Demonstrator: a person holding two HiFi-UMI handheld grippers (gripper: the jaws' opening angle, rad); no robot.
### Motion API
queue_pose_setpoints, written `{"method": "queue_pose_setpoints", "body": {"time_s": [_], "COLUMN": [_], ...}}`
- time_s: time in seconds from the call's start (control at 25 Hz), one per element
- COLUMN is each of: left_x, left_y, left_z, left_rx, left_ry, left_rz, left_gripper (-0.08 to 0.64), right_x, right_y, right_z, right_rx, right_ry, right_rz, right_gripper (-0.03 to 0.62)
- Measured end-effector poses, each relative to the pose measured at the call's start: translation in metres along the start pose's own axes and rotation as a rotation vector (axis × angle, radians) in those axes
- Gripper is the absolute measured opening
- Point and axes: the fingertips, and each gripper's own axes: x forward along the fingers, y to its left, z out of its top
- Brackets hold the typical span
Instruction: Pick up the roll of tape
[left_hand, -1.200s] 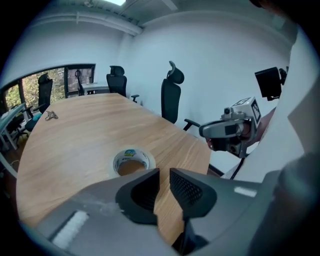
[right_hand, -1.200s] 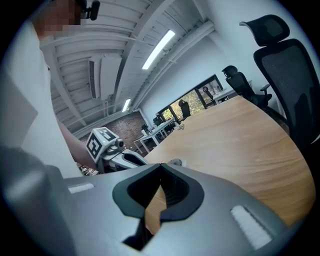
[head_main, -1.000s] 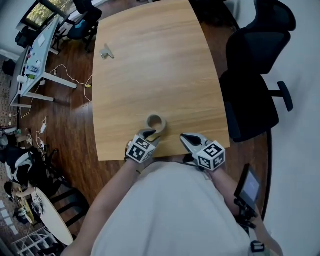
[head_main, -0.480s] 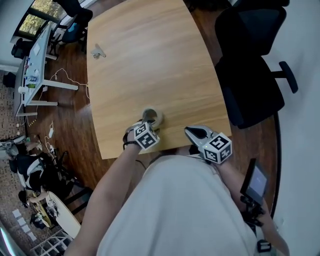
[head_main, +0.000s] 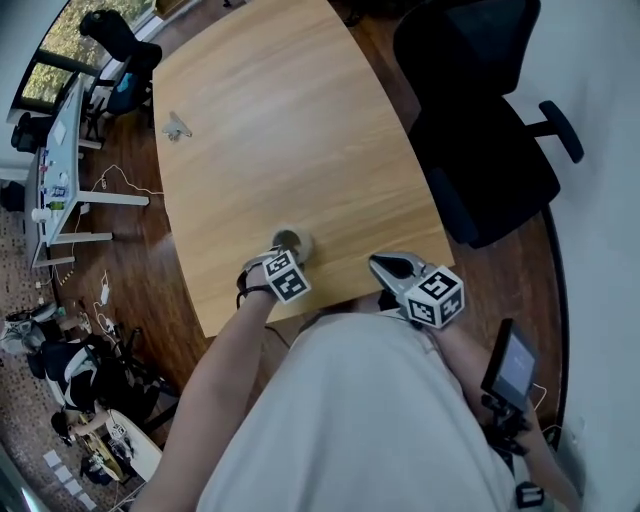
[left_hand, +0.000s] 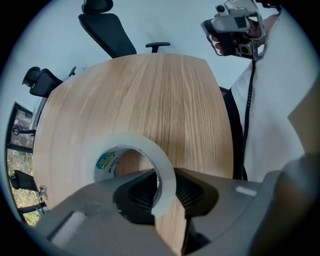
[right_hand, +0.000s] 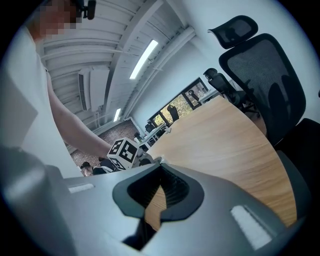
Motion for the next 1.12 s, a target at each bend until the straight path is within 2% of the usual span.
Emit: {"method": "queue_pose_setpoints", "body": {"time_s": [0.24, 0.4, 0.56, 0.76, 0.96, 1.12], "left_x": [-0.001, 0.000, -0.004, -0.026, -0.071, -0.100], "left_y": [0.003, 0.001, 0.000, -0.010, -0.018, -0.038], "left_z": [-0.007, 0.000, 0.009, 0.036, 0.068, 0.080], "left_rx": [-0.008, 0.011, -0.056, -0.218, -0.445, -0.544], "left_ry": [0.040, 0.014, -0.057, -0.234, -0.555, -0.714], "left_rz": [-0.053, -0.019, 0.019, 0.038, 0.023, 0.011], "left_gripper": [0.100, 0.094, 0.092, 0.092, 0.092, 0.092], "right_x": [0.007, 0.002, 0.003, -0.001, 0.006, 0.013], "right_y": [0.000, -0.003, -0.007, -0.011, -0.014, -0.013], "right_z": [0.003, 0.004, 0.007, 0.006, 0.007, 0.006], "right_rx": [-0.016, -0.020, -0.031, -0.034, -0.031, -0.040], "right_ry": [-0.005, 0.009, 0.029, 0.066, 0.086, 0.119], "right_rz": [0.001, 0.011, 0.043, 0.081, 0.110, 0.146], "right_gripper": [0.006, 0.006, 0.006, 0.006, 0.006, 0.006]}}
